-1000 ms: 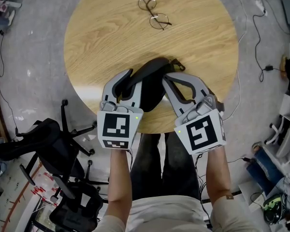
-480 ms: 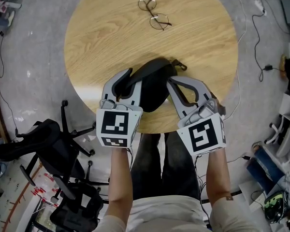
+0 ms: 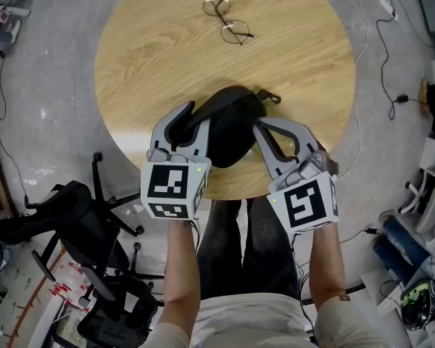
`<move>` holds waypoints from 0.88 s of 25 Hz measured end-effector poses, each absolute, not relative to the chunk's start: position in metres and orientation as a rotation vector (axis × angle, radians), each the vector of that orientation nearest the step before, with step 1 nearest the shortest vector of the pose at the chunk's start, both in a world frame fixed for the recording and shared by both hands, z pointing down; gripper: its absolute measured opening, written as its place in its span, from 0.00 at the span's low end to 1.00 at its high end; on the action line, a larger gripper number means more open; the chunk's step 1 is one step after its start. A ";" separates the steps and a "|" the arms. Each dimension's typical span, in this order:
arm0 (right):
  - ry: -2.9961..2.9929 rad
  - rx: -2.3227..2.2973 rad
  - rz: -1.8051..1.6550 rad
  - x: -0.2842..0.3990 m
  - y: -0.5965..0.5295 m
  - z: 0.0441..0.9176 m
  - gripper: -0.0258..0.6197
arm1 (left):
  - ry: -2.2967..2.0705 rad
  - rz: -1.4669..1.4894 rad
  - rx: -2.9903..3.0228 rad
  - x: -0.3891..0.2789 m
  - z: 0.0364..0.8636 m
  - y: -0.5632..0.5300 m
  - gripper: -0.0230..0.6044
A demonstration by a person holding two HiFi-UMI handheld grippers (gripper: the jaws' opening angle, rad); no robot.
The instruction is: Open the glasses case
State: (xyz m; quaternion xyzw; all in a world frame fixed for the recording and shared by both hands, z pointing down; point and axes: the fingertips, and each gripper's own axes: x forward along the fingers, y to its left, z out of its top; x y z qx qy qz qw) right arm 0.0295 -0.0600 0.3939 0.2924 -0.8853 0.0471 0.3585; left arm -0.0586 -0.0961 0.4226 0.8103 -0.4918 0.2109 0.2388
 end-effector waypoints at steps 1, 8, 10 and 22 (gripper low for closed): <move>-2.281 0.764 0.129 0.031 -0.060 0.395 0.07 | -1.352 0.572 2.214 -0.059 0.423 -0.097 0.20; -2.235 0.785 0.158 0.042 -0.053 0.408 0.07 | -1.367 0.589 2.209 -0.058 0.425 -0.098 0.21; -2.223 0.798 0.182 0.046 -0.051 0.414 0.07 | -1.367 0.602 2.213 -0.057 0.426 -0.097 0.21; -2.240 0.848 0.204 0.050 -0.052 0.418 0.07 | -1.370 0.643 2.225 -0.053 0.429 -0.094 0.21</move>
